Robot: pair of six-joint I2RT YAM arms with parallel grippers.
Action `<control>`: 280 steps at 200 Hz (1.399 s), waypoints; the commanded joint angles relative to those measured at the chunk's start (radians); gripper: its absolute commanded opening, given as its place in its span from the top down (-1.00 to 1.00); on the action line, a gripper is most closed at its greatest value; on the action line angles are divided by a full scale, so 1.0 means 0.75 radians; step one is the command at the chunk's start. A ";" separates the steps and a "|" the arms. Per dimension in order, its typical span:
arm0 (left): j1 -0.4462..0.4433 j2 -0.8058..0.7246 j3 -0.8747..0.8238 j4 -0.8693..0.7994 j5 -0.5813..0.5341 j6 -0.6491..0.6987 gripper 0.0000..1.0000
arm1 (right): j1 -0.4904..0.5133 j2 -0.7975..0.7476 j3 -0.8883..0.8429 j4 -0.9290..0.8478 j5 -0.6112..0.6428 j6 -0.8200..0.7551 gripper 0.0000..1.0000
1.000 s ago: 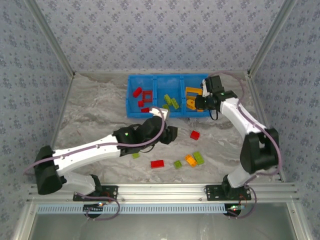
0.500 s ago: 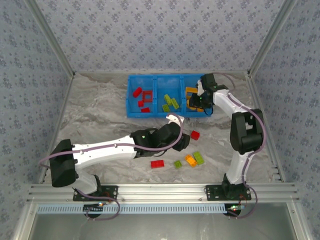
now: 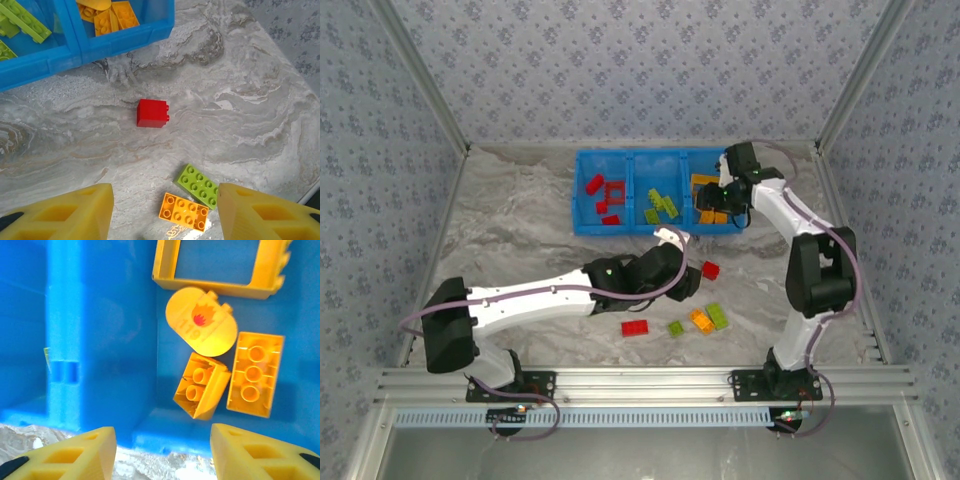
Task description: Sort the legos into containers by color
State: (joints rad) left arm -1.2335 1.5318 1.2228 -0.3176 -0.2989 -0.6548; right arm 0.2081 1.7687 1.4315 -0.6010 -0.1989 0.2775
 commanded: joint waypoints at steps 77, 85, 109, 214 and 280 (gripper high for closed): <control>0.121 0.501 0.533 -0.330 0.269 -0.118 -0.26 | 0.151 -1.077 -0.432 -0.295 0.537 0.226 -0.16; 0.121 0.569 0.633 -0.407 0.261 -0.064 -0.27 | 0.155 -1.158 -0.459 -0.328 0.531 0.253 -0.18; 0.131 0.757 0.831 -0.531 0.289 0.125 -0.38 | 0.161 -1.332 -0.491 -0.410 0.452 0.302 -0.30; 0.166 1.137 1.217 -0.728 0.262 0.309 -0.59 | 0.164 -1.657 -0.471 -0.486 0.126 0.380 -0.67; 0.174 1.235 1.301 -0.715 0.274 0.314 -0.38 | 0.163 -1.655 -0.499 -0.452 0.128 0.402 -0.65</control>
State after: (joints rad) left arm -1.1061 2.4126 2.1490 -0.8352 -0.0929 -0.4316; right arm 0.3237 0.5316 1.0580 -0.9367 -0.0937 0.5621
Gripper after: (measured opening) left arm 0.719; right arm 0.829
